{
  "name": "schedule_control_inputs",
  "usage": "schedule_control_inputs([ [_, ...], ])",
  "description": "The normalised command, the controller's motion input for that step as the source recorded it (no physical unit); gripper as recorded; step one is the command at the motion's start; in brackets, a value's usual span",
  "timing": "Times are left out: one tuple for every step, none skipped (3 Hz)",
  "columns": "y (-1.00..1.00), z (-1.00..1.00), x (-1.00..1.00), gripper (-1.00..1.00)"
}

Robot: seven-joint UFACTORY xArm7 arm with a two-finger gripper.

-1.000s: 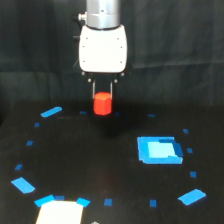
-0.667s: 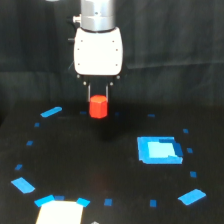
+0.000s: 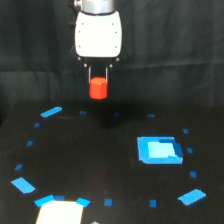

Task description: Pick up the red object from the table

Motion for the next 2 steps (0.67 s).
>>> schedule_control_inputs([
  [-1.00,-1.00,0.46,-0.27],
  [-1.00,1.00,-1.00,-1.00],
])
